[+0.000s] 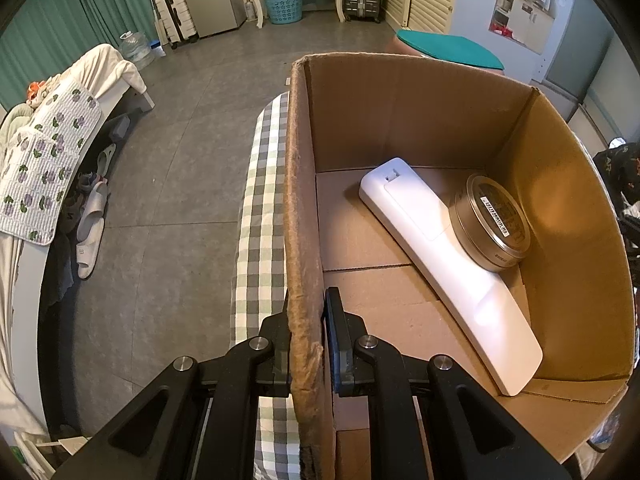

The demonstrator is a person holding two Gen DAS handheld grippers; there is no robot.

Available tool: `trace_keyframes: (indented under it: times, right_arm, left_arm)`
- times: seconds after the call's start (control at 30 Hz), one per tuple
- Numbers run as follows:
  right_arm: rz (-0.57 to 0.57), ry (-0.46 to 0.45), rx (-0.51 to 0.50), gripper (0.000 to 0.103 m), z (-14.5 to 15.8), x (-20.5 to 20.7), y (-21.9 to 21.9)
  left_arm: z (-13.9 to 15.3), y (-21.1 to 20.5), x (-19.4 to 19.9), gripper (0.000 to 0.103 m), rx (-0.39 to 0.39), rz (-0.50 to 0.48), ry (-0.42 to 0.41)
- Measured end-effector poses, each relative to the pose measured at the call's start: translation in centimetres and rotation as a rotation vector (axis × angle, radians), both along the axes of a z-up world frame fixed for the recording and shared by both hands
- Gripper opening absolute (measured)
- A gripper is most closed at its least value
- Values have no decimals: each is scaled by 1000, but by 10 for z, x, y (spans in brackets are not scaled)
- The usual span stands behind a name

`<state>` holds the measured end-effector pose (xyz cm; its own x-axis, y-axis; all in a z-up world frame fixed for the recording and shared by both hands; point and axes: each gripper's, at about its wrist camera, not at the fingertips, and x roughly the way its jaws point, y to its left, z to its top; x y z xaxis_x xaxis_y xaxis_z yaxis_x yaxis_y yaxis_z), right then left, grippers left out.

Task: Organize rigid objects
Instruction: 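Grasp the black TV remote with the right gripper, then lift the black remote, carry it into the box and release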

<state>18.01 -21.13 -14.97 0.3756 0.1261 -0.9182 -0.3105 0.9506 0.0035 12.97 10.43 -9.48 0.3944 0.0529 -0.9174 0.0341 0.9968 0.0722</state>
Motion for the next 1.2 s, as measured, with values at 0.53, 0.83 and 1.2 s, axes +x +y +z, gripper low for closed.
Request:
trace_keyframes:
  times: [0.53, 0.83, 1.2]
  right_arm:
    - [-29, -49, -8, 42, 15, -7, -3]
    - [-36, -158, 1, 16, 75, -19, 2]
    - [0, -139, -12, 16, 73, -25, 21]
  left_arm:
    - [-1, 1, -2, 11, -1, 3, 0]
    - [-2, 2, -3, 11, -3, 3, 0]
    - [-5, 2, -5, 11, -21, 9, -6]
